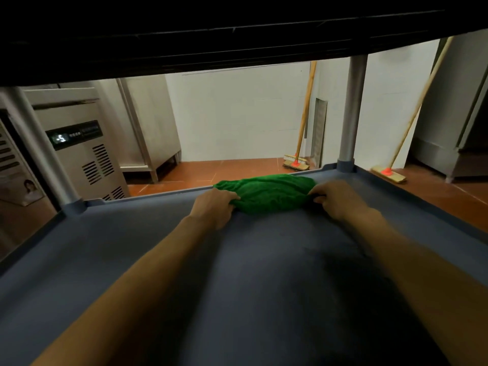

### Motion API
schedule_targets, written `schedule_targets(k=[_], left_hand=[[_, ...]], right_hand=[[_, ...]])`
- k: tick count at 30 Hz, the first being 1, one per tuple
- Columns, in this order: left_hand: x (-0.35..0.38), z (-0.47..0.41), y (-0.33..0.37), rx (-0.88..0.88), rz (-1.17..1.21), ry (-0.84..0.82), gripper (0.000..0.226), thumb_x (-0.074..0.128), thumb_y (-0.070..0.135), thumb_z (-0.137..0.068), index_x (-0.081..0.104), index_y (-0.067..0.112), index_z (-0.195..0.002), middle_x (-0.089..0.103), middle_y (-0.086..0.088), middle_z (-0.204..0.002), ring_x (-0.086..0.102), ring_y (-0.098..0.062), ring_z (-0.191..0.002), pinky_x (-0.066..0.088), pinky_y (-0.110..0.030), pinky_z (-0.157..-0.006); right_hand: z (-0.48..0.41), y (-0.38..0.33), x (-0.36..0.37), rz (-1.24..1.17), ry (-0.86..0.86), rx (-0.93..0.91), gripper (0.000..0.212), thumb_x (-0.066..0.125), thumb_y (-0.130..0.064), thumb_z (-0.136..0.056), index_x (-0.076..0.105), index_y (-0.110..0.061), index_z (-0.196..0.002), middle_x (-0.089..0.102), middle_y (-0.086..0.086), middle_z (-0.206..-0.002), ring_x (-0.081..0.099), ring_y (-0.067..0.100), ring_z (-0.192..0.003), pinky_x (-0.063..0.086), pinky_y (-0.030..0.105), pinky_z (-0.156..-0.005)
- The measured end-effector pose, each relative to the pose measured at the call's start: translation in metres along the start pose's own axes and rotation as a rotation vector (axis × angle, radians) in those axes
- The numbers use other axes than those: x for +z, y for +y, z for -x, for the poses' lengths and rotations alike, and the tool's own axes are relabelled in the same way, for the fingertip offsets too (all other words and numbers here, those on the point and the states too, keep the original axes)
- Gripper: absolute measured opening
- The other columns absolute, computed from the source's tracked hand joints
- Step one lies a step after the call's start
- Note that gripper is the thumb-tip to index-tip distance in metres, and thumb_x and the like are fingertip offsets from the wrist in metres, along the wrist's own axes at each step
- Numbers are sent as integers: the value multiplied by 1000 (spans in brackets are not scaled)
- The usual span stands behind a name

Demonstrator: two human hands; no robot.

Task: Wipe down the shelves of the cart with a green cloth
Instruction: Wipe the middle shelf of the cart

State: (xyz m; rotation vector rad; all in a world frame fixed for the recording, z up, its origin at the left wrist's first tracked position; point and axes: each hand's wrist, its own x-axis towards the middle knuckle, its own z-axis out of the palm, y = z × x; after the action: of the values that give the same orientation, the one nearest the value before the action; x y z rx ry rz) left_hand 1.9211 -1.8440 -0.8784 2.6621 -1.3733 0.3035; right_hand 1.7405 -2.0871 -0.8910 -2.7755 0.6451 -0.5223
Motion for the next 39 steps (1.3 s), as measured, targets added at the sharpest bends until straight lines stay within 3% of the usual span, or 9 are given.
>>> schedule_targets(k=[13,21,27,39], left_hand=[[-13,39,0,10,146,26,30,56,26,-97,65,28,-125,68,-5,-122,62,-28,-109,52,-43,-93],[-25,74,12,9,175,16,30,57,24,-96,66,27,-124,66,-4,-127,59,-28,-116,49,-41,-96],[-34,99,17,16,221,-32,24,57,25,-95,69,29,-116,69,-2,-118,62,-25,-106,51,-44,-92],[-46,151,21,-7,308,-59,25,55,20,-96,70,26,-115,70,-5,-112,62,-28,-102,52,-45,-92]], right_hand=[[46,-9,-28,67,-58,41,34,54,-18,-97,63,-31,-127,63,-1,-128,58,20,-111,44,30,-95],[83,-24,-46,106,-127,81,31,56,-25,-97,63,-30,-126,63,0,-130,58,23,-114,47,39,-101],[122,-29,-54,109,-108,84,30,56,-26,-97,64,-26,-125,64,3,-128,58,24,-115,47,42,-101],[177,-45,-75,193,-128,44,32,53,-23,-99,61,-21,-130,65,7,-126,59,28,-112,49,40,-95]])
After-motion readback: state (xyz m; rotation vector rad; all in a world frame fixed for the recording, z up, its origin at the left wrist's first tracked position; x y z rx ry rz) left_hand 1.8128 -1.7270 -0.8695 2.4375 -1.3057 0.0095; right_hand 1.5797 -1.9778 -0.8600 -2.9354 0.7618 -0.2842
